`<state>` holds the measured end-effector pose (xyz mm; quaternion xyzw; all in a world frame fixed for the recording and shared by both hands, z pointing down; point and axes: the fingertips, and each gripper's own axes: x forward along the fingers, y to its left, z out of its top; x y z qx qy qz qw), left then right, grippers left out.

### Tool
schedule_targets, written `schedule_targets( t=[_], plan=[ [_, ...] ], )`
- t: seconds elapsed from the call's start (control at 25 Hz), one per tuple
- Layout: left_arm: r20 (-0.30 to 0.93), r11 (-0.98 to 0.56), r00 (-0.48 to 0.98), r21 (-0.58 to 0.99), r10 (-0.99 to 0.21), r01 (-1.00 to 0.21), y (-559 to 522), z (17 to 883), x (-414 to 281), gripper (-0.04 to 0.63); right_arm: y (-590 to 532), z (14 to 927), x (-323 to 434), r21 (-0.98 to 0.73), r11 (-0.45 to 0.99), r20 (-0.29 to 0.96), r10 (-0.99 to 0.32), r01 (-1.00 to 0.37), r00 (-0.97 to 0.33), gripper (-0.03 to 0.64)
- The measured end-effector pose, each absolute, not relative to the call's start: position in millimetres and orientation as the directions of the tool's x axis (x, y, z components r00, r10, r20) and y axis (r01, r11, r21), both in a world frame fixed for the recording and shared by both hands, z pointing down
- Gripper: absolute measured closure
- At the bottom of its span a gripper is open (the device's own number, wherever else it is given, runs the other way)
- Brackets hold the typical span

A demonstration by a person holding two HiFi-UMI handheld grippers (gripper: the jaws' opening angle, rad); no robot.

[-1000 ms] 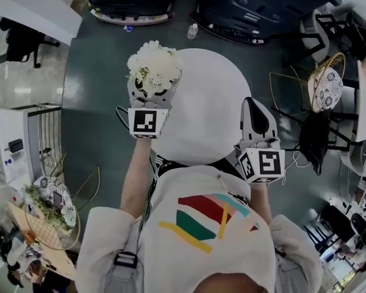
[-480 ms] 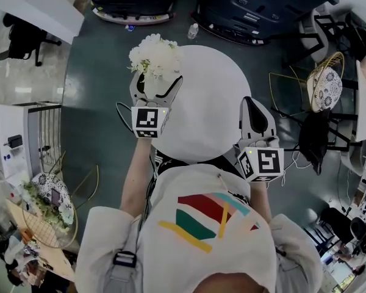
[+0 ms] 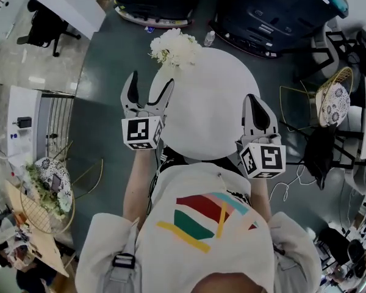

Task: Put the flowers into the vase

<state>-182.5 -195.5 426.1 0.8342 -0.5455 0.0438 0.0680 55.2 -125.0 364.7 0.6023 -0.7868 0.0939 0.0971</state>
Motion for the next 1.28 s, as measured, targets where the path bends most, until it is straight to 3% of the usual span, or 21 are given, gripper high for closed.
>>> schedule_targets(
  t=[0.24, 0.28, 0.48, 0.6, 0.84, 1.28],
  plan=[
    [-0.039, -0.321, 0.319, 0.062, -0.947, -0.945, -174, 332, -216, 0.157, -136, 338, 30, -0.034, 0.318, 0.172, -0.932, -0.947, -0.319, 0.603],
    [-0.075, -0.311, 0.307, 0.056, -0.949, -0.949, -169, 313, -220, 0.182, -138, 331, 27, -0.030, 0.327, 0.152, -0.932, -0.945, -0.327, 0.603],
    [-0.177, -0.255, 0.255, -0.026, -0.950, -0.967, -153, 234, -231, 0.411, -147, 290, 19, -0.021, 0.336, 0.044, -0.941, -0.942, -0.337, 0.603],
    [-0.223, -0.238, 0.238, -0.028, -0.945, -0.971, -143, 209, -230, 0.586, -147, 271, 19, -0.044, 0.313, -0.012, -0.950, -0.949, -0.313, 0.603],
    [-0.224, -0.279, 0.279, -0.030, -0.934, -0.960, -137, 198, -206, 0.586, -137, 250, 18, -0.056, 0.317, -0.064, -0.947, -0.947, -0.314, 0.603],
    [-0.162, -0.339, 0.335, -0.008, -0.928, -0.941, -142, 225, -174, 0.587, -130, 269, 28, -0.019, 0.313, -0.005, -0.950, -0.950, -0.313, 0.604]
  ],
)
